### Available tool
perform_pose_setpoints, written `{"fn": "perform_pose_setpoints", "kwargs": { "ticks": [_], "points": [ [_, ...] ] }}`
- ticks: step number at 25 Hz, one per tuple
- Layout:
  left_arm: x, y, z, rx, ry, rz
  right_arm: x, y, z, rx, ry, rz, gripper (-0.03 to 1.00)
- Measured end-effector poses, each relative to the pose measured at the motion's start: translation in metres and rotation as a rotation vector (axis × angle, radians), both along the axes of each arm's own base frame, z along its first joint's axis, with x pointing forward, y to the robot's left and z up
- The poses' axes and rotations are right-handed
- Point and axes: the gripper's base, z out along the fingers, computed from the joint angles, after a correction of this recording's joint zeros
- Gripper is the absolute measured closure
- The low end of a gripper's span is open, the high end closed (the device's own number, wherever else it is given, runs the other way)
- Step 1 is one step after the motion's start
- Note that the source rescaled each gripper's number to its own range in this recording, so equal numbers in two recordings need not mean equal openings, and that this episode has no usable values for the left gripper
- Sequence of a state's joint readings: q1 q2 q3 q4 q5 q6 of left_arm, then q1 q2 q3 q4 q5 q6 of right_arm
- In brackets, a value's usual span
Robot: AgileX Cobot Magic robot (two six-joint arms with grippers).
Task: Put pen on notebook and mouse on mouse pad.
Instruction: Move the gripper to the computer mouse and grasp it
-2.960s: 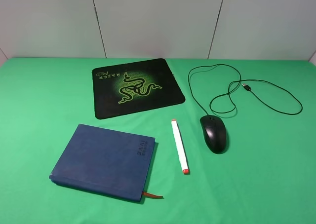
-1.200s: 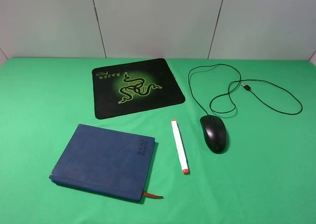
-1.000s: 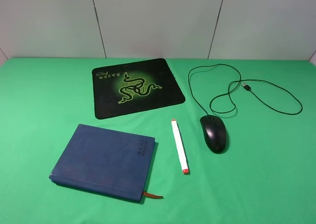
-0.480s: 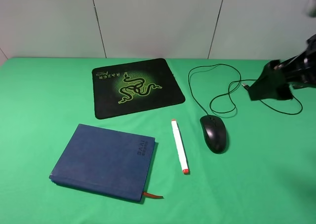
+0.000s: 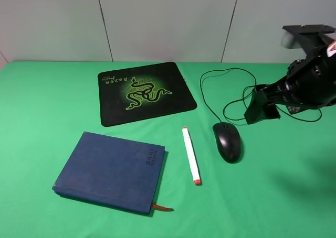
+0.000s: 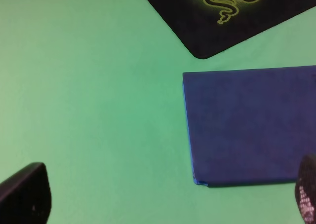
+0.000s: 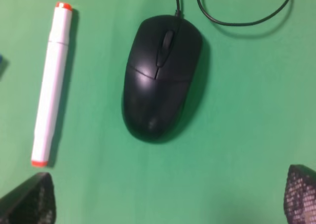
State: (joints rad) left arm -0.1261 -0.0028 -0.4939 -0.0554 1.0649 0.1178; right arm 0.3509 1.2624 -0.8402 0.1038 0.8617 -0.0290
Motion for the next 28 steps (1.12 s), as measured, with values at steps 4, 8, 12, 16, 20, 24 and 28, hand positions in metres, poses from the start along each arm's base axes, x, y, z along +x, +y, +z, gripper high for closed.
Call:
{"fn": "perform_pose_setpoints", "kwargs": {
  "ticks": [4,8,12,16,20,24,28],
  "points": [
    [0.000,0.000,0.000,0.000,0.000,0.000,0.012,0.004,-0.016,-0.012,0.034,-0.006,-0.03],
    [0.000,0.000,0.000,0.000,0.000,0.000,0.029,0.011,-0.035,-0.027,0.096,-0.011,-0.03],
    [0.000,0.000,0.000,0.000,0.000,0.000,0.049,0.018,-0.048,-0.041,0.139,-0.013,-0.03],
    [0.000,0.000,0.000,0.000,0.000,0.000,0.063,0.023,-0.068,-0.062,0.195,-0.013,-0.03],
    [0.000,0.000,0.000,0.000,0.000,0.000,0.071,0.027,-0.087,-0.073,0.236,-0.019,-0.03],
    [0.000,0.000,0.000,0.000,0.000,0.000,0.075,0.031,-0.101,-0.051,0.259,-0.034,-0.03],
    [0.000,0.000,0.000,0.000,0.000,0.000,0.073,0.046,-0.110,-0.041,0.262,0.016,-0.03]
  ]
}}
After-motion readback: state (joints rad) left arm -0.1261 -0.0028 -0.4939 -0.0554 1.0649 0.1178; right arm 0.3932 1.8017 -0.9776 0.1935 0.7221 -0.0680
